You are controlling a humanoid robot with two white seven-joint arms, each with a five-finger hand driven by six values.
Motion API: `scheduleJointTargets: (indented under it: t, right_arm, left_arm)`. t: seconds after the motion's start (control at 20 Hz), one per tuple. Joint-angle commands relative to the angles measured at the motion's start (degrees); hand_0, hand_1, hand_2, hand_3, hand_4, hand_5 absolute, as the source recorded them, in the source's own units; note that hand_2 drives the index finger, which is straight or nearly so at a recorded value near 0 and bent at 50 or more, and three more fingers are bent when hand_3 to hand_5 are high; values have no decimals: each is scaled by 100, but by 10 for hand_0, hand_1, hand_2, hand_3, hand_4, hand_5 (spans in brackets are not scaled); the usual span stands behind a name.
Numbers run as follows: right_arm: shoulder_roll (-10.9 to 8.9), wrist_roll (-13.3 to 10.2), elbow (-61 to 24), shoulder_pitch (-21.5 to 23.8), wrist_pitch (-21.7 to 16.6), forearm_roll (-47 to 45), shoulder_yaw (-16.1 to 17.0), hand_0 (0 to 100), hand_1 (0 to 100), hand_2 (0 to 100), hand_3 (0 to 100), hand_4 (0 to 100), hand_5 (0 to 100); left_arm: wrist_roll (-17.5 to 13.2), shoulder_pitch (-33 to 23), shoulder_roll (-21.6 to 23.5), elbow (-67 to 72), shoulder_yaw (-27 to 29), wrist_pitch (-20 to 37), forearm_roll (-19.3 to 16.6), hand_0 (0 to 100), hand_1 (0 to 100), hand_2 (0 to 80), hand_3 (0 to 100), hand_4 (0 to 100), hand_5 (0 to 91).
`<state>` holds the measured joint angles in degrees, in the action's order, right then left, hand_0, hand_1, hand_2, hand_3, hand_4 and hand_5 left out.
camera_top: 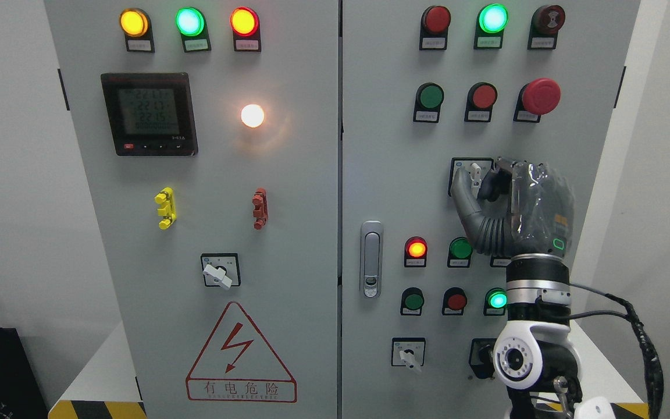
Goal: Rotate and turn off gray switch
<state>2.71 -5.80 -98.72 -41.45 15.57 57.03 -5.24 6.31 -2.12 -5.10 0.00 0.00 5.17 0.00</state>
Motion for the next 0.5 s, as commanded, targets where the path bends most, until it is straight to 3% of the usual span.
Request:
scheduleJointTargets:
  t: [0.0,0.45]
  right_arm:
    - [1,-8,-16,31,-10,-8,6,538,334,791,885,813,938]
    - [-34,-17,-138,49,-63,-8,76,513,375,786,887,810,935]
  left_arm:
    - [2,-8,0,132,185,2,-44,120,389,0,0,0,0]
    - [-7,1,0,132,185,2,-44,120,389,0,0,0,0]
